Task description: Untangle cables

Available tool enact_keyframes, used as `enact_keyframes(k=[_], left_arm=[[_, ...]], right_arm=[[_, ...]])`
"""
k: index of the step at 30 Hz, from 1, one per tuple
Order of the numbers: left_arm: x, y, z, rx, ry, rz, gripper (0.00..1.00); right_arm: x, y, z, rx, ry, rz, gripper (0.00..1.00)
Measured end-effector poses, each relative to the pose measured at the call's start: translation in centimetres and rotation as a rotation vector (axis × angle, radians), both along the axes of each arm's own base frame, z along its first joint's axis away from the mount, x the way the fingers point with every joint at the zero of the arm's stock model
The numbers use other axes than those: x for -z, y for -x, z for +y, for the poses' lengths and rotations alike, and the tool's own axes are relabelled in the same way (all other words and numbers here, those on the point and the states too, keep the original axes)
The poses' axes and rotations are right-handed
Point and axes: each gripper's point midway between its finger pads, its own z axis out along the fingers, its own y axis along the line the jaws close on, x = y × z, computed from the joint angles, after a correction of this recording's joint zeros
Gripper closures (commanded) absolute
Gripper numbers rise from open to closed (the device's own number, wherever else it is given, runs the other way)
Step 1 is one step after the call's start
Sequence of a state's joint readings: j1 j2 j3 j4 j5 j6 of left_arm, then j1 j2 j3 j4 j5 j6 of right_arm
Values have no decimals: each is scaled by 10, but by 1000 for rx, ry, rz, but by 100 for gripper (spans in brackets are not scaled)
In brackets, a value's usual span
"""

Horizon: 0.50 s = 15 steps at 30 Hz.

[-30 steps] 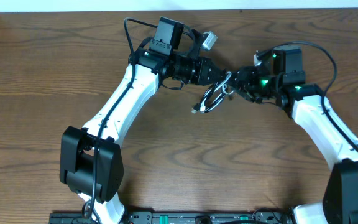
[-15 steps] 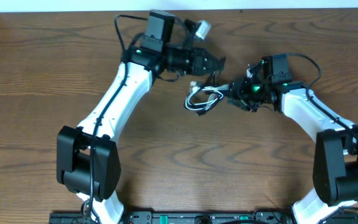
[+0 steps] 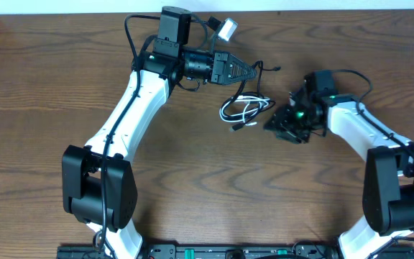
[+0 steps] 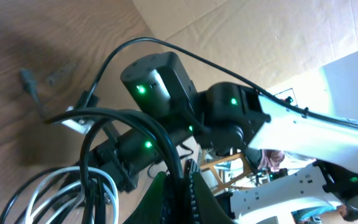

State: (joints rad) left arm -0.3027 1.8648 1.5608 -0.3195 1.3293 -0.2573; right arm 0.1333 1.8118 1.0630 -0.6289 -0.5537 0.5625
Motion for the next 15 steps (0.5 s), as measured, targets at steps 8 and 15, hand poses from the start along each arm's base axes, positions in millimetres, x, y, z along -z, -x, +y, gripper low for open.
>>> enact_keyframes(k=[8, 15], left_arm=[[0, 1, 0, 4, 2, 0, 92], [11, 7, -9, -8, -51, 38, 93]], right_arm=[[-15, -6, -62, 49, 69, -67, 41], [-95, -39, -37, -52, -77, -434, 39]])
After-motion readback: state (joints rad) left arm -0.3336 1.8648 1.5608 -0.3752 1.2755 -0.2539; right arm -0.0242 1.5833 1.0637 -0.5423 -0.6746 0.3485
